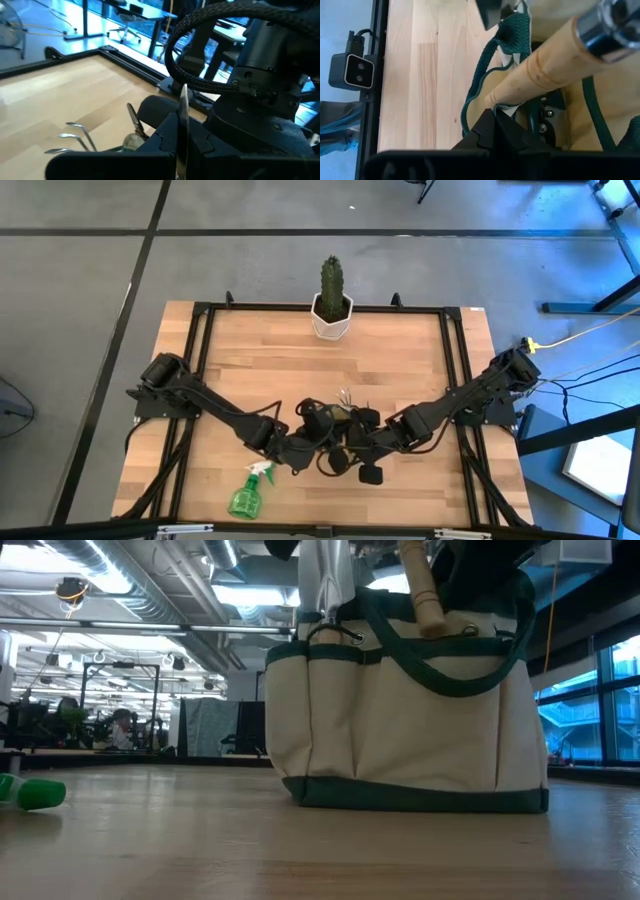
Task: Pick & Place Garden tools in Gardening bag
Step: Put the brown trowel into the green gardening bag
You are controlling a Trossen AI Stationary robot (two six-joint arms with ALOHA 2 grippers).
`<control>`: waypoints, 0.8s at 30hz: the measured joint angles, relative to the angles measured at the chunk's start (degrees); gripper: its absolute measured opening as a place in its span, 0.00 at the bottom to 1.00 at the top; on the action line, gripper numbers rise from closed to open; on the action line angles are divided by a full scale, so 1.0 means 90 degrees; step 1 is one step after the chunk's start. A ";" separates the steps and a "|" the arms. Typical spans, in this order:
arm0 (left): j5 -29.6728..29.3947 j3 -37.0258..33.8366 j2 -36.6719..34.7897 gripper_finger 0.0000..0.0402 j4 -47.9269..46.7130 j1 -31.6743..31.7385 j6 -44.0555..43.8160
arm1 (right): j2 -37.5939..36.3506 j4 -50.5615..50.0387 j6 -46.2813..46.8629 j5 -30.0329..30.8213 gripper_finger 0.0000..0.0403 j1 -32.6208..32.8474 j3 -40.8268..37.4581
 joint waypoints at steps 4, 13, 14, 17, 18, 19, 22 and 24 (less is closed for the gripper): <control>-0.0315 0.0000 -0.0001 0.00 -0.0005 -0.0049 0.0025 | -0.0002 -0.0004 0.0104 0.0005 0.00 -0.0007 0.0000; -0.1266 0.0002 -0.0002 0.00 -0.0002 -0.0241 0.0175 | -0.0234 0.0012 0.1121 -0.0155 0.00 -0.0111 -0.0002; -0.1291 0.0002 -0.0002 0.00 -0.0002 -0.0255 0.0170 | -0.0283 0.0040 0.1119 -0.0143 0.00 -0.0138 -0.0002; -0.1378 0.0002 0.0026 0.00 0.0075 -0.0266 0.0141 | -0.0426 0.0104 0.1117 -0.0141 0.00 -0.0200 -0.0002; -0.1449 0.0002 0.0048 0.00 0.0144 -0.0276 0.0158 | -0.0458 0.0135 0.1113 -0.0141 0.00 -0.0215 -0.0002; -0.1549 0.0002 0.0057 0.00 0.0159 -0.0304 0.0188 | -0.0478 0.0159 0.1086 -0.0142 0.00 -0.0232 -0.0002; -0.1705 0.0002 0.0058 0.00 0.0190 -0.0316 0.0226 | -0.0488 0.0126 0.0947 -0.0143 0.00 -0.0252 0.0000; -0.1742 0.0002 0.0058 0.00 0.0178 -0.0318 0.0226 | -0.0478 0.0035 0.0902 -0.0146 0.00 -0.0250 0.0000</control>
